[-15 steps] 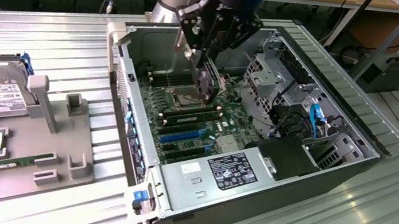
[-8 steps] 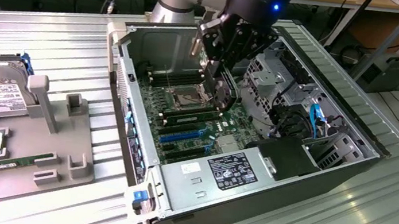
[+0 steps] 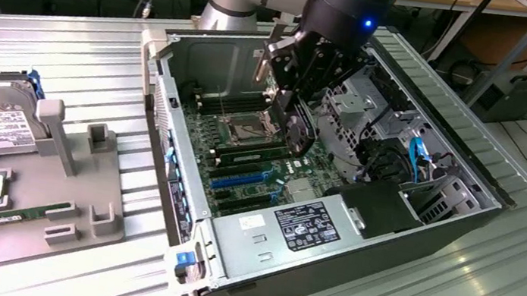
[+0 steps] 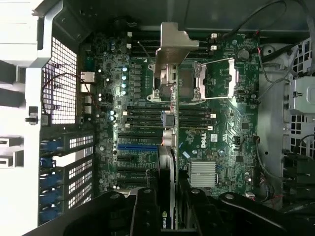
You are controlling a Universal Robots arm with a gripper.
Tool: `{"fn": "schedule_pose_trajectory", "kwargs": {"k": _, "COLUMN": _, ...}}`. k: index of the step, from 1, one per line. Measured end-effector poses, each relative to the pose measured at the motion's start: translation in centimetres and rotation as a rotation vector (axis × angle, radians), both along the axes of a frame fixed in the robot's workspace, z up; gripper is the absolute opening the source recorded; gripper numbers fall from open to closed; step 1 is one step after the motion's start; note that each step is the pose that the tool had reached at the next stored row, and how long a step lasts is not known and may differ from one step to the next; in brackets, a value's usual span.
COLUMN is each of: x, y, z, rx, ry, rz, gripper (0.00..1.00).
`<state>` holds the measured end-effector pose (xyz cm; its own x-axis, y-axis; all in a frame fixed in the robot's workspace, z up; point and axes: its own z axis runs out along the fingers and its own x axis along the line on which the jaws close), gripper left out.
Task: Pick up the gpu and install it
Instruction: 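Pick up the gpu and move the gpu toward the slot, then insert the gpu into the slot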
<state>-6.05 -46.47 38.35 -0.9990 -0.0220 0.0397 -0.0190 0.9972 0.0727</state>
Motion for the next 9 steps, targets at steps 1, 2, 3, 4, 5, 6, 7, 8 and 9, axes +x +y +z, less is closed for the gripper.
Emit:
{"fn": "schedule_pose_trajectory", "kwargs": {"k": 1, "x": 0.00, "y": 0.00, "z": 0.00, "rx": 0.0000, "ry": 0.0000, "rz": 0.000, "gripper": 0.26}}
{"fn": "schedule_pose_trajectory", "kwargs": {"k": 2, "x": 0.00, "y": 0.00, "z": 0.00, "rx": 0.0000, "ry": 0.0000, "rz": 0.000, "gripper": 0.26}}
{"fn": "schedule_pose_trajectory", "kwargs": {"k": 3, "x": 0.00, "y": 0.00, "z": 0.00, "rx": 0.0000, "ry": 0.0000, "rz": 0.000, "gripper": 0.26}}
{"fn": "schedule_pose_trajectory", "kwargs": {"k": 4, "x": 0.00, "y": 0.00, "z": 0.00, "rx": 0.0000, "ry": 0.0000, "rz": 0.000, "gripper": 0.26}}
{"fn": "schedule_pose_trajectory", "kwargs": {"k": 5, "x": 0.00, "y": 0.00, "z": 0.00, "rx": 0.0000, "ry": 0.0000, "rz": 0.000, "gripper": 0.26}}
{"fn": "schedule_pose_trajectory", "kwargs": {"k": 6, "x": 0.00, "y": 0.00, "z": 0.00, "rx": 0.0000, "ry": 0.0000, "rz": 0.000, "gripper": 0.26}}
{"fn": "schedule_pose_trajectory", "kwargs": {"k": 7, "x": 0.00, "y": 0.00, "z": 0.00, "rx": 0.0000, "ry": 0.0000, "rz": 0.000, "gripper": 0.26}}
{"fn": "schedule_pose_trajectory", "kwargs": {"k": 8, "x": 0.00, "y": 0.00, "z": 0.00, "rx": 0.0000, "ry": 0.0000, "rz": 0.000, "gripper": 0.26}}
{"fn": "schedule_pose_trajectory", "kwargs": {"k": 9, "x": 0.00, "y": 0.00, "z": 0.00, "rx": 0.0000, "ry": 0.0000, "rz": 0.000, "gripper": 0.26}}
